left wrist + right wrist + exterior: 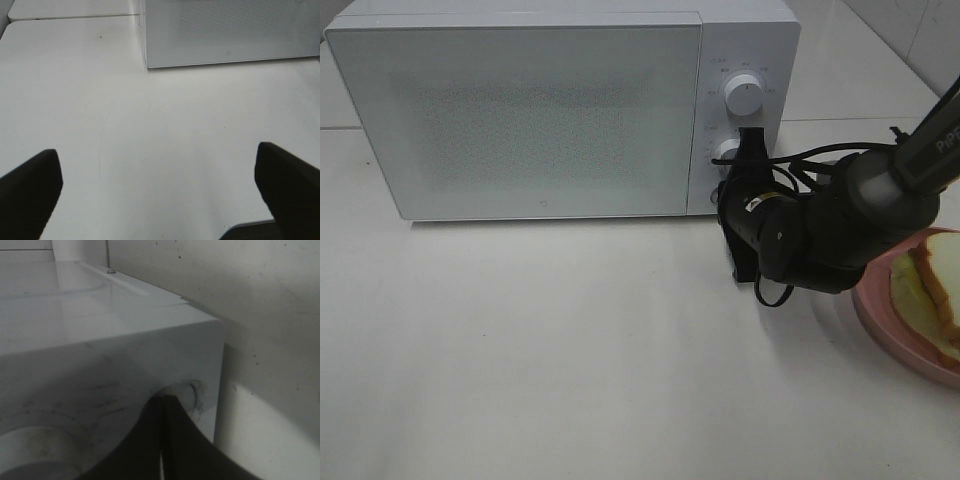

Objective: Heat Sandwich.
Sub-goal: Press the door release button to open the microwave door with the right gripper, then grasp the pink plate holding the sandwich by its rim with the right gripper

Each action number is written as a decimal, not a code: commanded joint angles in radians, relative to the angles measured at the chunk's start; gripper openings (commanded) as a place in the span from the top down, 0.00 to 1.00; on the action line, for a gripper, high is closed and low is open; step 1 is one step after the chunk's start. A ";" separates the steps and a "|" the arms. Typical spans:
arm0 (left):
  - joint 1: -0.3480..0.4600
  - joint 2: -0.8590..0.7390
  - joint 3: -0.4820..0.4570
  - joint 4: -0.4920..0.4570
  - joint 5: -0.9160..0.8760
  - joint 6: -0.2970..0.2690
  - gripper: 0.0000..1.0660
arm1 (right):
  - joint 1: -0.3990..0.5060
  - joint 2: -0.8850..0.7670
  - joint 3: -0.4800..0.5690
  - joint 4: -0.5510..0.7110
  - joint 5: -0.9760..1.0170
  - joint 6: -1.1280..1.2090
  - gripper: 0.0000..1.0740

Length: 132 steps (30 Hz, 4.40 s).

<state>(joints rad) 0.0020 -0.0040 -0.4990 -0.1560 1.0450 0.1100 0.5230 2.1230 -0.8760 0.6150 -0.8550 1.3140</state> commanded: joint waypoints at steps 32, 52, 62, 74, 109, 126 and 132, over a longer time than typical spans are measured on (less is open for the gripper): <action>-0.005 -0.025 0.003 0.003 -0.006 -0.006 0.05 | -0.034 0.020 -0.125 -0.031 -0.080 -0.046 0.99; -0.005 -0.024 0.003 0.003 -0.006 -0.006 0.05 | 0.006 -0.076 0.036 -0.058 0.034 0.031 0.99; -0.005 -0.023 0.003 0.003 -0.006 -0.006 0.05 | 0.027 -0.185 0.156 -0.104 0.111 0.034 0.99; -0.005 -0.023 0.003 0.003 -0.006 -0.006 0.05 | 0.027 -0.337 0.191 -0.243 0.380 -0.170 0.97; -0.005 -0.023 0.003 0.003 -0.006 -0.006 0.05 | 0.011 -0.687 0.106 -0.503 1.417 -1.406 0.72; -0.005 -0.023 0.003 0.003 -0.006 -0.006 0.05 | -0.152 -0.690 0.044 -0.600 1.573 -1.332 0.09; -0.005 -0.023 0.003 0.003 -0.006 -0.006 0.05 | -0.198 -0.681 0.044 -0.636 1.573 -1.299 0.11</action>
<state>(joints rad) 0.0020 -0.0040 -0.4990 -0.1560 1.0450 0.1100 0.3300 1.4400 -0.8260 -0.0100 0.7050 0.0000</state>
